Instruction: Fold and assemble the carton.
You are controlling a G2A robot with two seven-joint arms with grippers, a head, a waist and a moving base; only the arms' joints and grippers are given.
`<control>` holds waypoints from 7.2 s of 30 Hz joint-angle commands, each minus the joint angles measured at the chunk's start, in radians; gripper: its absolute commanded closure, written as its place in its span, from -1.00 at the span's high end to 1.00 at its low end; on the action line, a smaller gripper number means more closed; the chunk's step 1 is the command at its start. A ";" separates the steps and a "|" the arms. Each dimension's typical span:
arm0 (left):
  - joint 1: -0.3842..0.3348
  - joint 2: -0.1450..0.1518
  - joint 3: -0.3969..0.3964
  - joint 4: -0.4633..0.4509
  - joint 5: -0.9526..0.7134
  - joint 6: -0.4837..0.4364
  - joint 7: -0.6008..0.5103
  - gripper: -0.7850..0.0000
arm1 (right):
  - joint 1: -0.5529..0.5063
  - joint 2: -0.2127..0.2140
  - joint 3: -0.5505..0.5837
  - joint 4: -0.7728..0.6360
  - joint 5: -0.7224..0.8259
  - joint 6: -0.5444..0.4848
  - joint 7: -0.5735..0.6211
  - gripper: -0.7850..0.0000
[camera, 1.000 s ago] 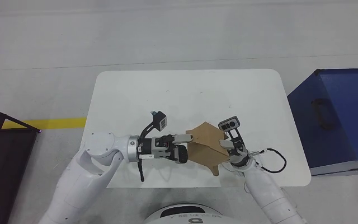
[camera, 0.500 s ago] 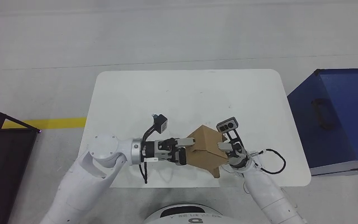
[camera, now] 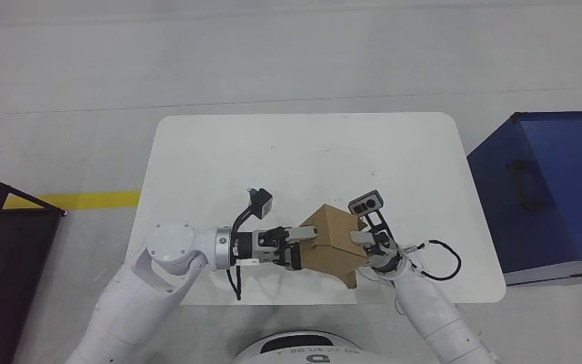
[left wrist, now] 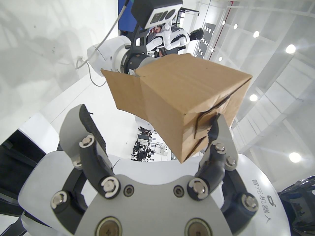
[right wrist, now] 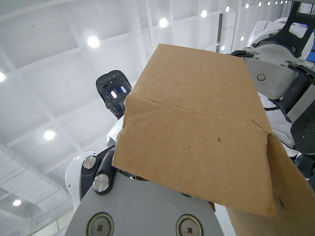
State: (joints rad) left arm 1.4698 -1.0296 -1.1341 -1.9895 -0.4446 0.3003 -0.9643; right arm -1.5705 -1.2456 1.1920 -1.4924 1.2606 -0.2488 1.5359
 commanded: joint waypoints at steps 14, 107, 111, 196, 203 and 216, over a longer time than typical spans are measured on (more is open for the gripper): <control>-0.064 -0.002 0.043 0.054 -0.007 -0.002 -0.023 1.00 | 0.018 0.001 0.003 0.017 0.012 0.005 0.000 -1.00; 0.071 0.033 -0.191 0.139 -0.155 -0.246 0.231 1.00 | 0.093 0.058 0.133 -0.164 -0.862 0.220 -0.198 -1.00; 0.071 0.033 -0.191 0.139 -0.155 -0.246 0.231 1.00 | 0.127 0.075 0.151 -0.231 -1.032 0.332 -0.198 -1.00; 0.071 0.033 -0.191 0.139 -0.155 -0.246 0.231 1.00 | -0.196 0.222 0.188 -0.585 -1.470 0.751 -0.876 -1.00; 0.071 0.033 -0.191 0.139 -0.155 -0.246 0.231 1.00 | -0.095 0.238 0.176 -0.619 -1.636 0.815 -0.745 -1.00; 0.071 0.033 -0.191 0.139 -0.155 -0.246 0.231 1.00 | 0.022 0.226 0.059 -0.534 -1.643 0.892 -0.695 -0.36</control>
State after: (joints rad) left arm 1.5411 -0.9964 -1.3248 -1.8503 -0.5999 0.0548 -0.7334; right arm -1.5535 -1.0192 1.2575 -2.0323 -0.3812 0.6403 0.8384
